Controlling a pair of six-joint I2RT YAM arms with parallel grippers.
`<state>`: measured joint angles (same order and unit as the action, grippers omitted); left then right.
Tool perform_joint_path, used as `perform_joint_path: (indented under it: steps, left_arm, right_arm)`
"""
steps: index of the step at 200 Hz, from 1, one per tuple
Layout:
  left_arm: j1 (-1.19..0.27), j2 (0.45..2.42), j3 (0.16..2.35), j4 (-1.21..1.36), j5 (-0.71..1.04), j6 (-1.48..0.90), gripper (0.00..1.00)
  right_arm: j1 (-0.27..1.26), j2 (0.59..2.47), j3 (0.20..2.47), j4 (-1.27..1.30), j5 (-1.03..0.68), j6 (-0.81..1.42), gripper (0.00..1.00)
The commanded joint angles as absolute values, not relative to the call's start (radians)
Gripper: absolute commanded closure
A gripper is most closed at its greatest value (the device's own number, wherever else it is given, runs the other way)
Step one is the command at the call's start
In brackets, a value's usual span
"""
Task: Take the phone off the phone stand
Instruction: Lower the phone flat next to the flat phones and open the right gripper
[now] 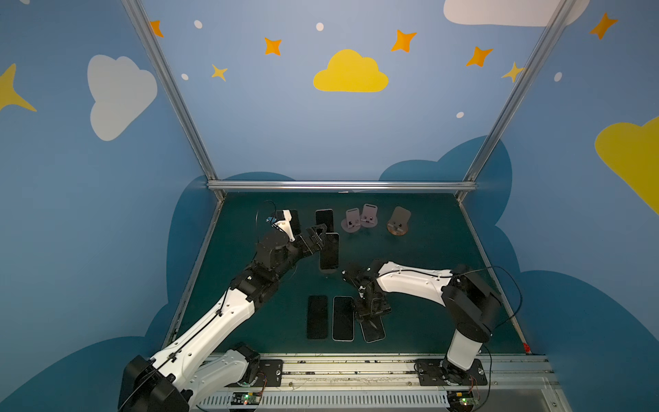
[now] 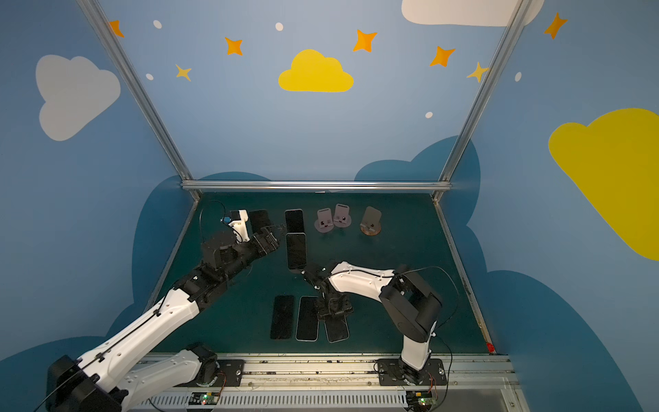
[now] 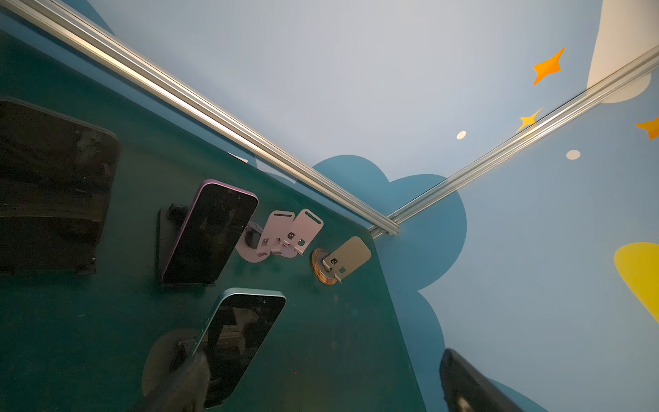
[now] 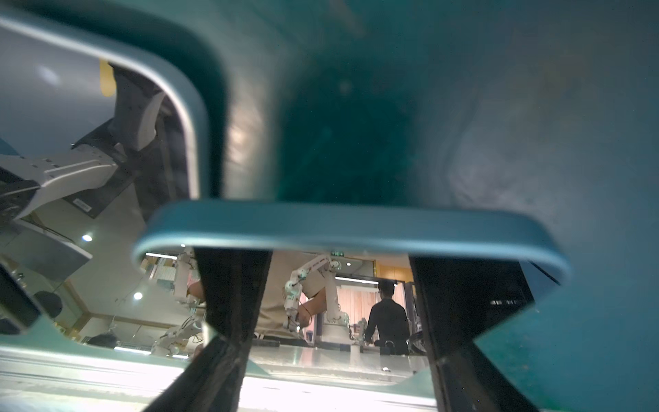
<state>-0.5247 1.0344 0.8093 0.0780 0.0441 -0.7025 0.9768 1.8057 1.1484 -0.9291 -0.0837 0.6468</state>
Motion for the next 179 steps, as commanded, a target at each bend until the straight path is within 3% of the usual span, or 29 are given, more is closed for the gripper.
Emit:
perform_joint_path:
  steps: [1, 179]
  left_arm:
    - [-0.528, 1.037, 0.813, 0.084, 0.052, -0.687, 0.00]
    - [-0.541, 1.031, 0.813, 0.077, 0.029, -0.677, 0.00]
  right_arm:
    - [0.973, 1.819, 1.170, -0.961, -0.099, 0.646, 0.31]
    - [0.918, 1.823, 1.085, -0.863, -0.182, 0.786, 0.22]
